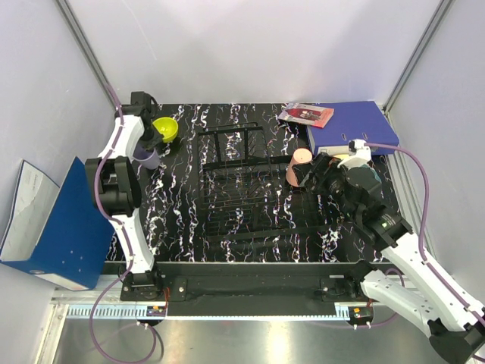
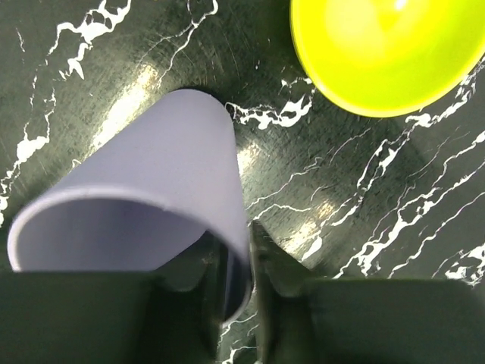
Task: Unload the mixed dishes from the dish rack
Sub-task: Place the cup at the center of the board, then pick up the cup from the dish rack.
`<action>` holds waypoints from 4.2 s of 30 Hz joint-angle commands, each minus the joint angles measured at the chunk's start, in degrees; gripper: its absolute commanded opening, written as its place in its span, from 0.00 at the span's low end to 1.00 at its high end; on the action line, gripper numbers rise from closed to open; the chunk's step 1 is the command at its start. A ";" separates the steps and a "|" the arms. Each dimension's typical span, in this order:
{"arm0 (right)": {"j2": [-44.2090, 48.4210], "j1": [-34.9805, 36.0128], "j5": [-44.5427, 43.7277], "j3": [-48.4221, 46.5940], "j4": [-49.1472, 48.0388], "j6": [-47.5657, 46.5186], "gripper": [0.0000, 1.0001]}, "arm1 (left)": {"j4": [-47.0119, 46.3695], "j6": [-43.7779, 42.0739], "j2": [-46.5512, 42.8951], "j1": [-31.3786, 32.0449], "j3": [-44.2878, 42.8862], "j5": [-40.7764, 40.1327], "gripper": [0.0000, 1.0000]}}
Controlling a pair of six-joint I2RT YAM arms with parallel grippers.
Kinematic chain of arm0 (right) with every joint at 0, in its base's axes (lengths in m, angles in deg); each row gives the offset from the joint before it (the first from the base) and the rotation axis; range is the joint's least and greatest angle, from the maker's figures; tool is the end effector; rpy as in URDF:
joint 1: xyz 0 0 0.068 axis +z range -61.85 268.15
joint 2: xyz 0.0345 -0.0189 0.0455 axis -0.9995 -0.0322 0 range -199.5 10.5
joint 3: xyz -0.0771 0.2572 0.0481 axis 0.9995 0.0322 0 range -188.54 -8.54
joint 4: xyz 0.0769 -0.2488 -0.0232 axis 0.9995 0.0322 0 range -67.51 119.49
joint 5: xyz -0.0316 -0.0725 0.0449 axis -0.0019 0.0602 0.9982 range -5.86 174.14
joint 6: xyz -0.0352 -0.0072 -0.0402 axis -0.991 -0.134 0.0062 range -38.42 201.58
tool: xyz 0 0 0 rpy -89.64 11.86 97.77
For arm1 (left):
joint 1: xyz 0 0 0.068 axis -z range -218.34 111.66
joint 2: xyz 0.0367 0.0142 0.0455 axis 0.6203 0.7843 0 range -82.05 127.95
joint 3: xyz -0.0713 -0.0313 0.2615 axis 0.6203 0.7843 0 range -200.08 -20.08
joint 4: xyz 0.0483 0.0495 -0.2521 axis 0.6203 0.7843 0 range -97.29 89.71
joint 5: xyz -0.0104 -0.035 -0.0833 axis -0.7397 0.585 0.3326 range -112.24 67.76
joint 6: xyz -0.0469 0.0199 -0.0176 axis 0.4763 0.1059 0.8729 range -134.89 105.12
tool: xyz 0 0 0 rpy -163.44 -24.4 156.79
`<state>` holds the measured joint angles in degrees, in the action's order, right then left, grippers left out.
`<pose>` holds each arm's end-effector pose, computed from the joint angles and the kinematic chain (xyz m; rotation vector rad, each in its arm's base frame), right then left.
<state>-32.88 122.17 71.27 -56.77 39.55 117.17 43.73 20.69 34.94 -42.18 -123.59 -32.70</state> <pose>0.1482 0.0905 0.3523 0.1907 1.8189 0.6702 0.4375 0.0358 0.2516 -0.9503 2.4897 0.0698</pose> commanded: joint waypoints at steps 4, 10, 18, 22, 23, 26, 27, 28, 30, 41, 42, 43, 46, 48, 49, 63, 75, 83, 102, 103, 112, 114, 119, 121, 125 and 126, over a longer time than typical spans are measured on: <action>-0.92 -0.01 -0.94 -0.38 -2.12 -1.23 1.00 | 1.53 -2.44 -2.29 -0.29 -4.95 1.67 0.40; -1.36 -0.01 -0.15 -0.38 -2.91 -0.79 1.00 | 4.78 -2.18 -5.54 -0.47 -10.04 2.55 0.52; -2.85 -0.01 -2.42 -1.69 -2.56 -3.15 0.99 | 5.14 0.63 -16.34 -0.30 -10.67 2.90 0.64; -5.65 -0.01 -7.24 -4.24 -0.28 -5.88 1.00 | 2.60 1.96 -25.29 1.81 -8.30 3.60 0.68; -6.36 -0.01 -8.40 -4.85 0.25 -6.58 1.00 | 1.98 1.96 -26.89 3.21 -7.95 3.52 0.69; -10.49 -0.09 -13.49 -6.96 1.39 -9.13 1.00 | -0.57 2.22 -32.60 7.24 -5.58 3.86 0.75; -11.63 -0.18 -14.98 -8.01 1.66 -9.92 1.00 | -1.45 1.96 -34.01 8.48 -3.74 3.87 0.78; -14.17 -0.88 -15.43 -8.54 1.75 -10.02 1.00 | -3.28 1.78 -36.89 9.71 -2.59 3.78 0.80; -18.03 -1.76 -15.70 -10.12 2.19 -9.84 1.00 | -5.40 1.17 -39.72 13.75 1.62 3.17 0.91; -35.19 -4.75 -16.67 -20.14 0.26 -12.30 1.00 | -12.97 -0.06 -53.00 21.68 17.27 3.69 0.99; -36.85 -4.84 -17.10 -20.67 -0.27 -12.39 1.00 | -13.49 -0.41 -53.87 21.76 17.80 3.95 0.99; -37.83 -4.84 -17.19 -21.37 -0.36 -12.74 1.00 | -13.41 -0.68 -54.23 21.85 18.51 4.04 0.99; -41.43 -5.02 -18.07 -24.01 -0.19 -13.97 0.99 | -14.02 -1.21 -55.90 22.20 20.00 4.04 0.99; -43.62 -5.28 -18.86 -25.42 0.25 -14.32 1.00 | -14.63 -1.21 -56.95 22.29 20.79 4.22 0.99; -44.16 -5.37 -18.78 -25.69 0.34 -14.50 1.00 | -14.73 -1.21 -57.05 22.38 21.41 4.22 0.99; -48.73 -5.72 -18.86 -22.44 2.19 -11.69 1.00 | -15.52 -0.24 -57.13 22.47 25.10 6.50 0.99; -47.59 -5.98 -18.25 -19.01 2.72 -10.11 0.66 | -15.96 0.20 -57.05 22.82 26.60 7.21 0.99; -39.08 -5.89 -17.46 -23.05 4.38 -11.77 0.22 | -15.96 0.02 -57.84 23.00 26.60 6.07 0.99; -10.68 -16.78 21.58 -16.83 -16.46 13.06 0.00 | -49.83 14.51 -59.95 23.00 34.24 28.99 0.99; -10.94 -18.53 24.96 -14.72 -21.14 16.32 0.00 | -52.93 15.83 -60.04 23.00 36.25 32.31 0.99; -21.39 -21.89 42.83 -3.01 -62.75 41.57 0.00 | -85.39 30.61 -54.16 23.52 43.91 46.31 0.99; -22.45 -21.54 44.15 -3.45 -63.90 42.01 0.00 | -85.39 30.17 -53.10 24.22 43.48 46.58 0.99; -22.46 -19.52 44.77 -4.77 -63.38 40.17 0.00 | -84.86 28.59 -50.99 26.60 42.95 45.70 0.99; -22.63 -18.03 44.94 -5.64 -61.72 38.86 0.00 | -84.86 28.24 -50.46 27.56 42.51 45.70 0.99; -23.33 -14.78 44.42 -6.26 -60.22 36.83 0.00 | -85.04 27.62 -48.97 29.67 41.46 45.70 0.99; -23.51 -14.08 44.24 -6.35 -59.78 36.39 0.00 | -85.04 27.45 -48.87 30.63 40.84 45.53 0.99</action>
<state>-56.72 105.23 114.27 -60.13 -18.17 155.57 -37.10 49.06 -14.79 -13.67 -79.74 11.52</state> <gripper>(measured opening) 0.709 0.987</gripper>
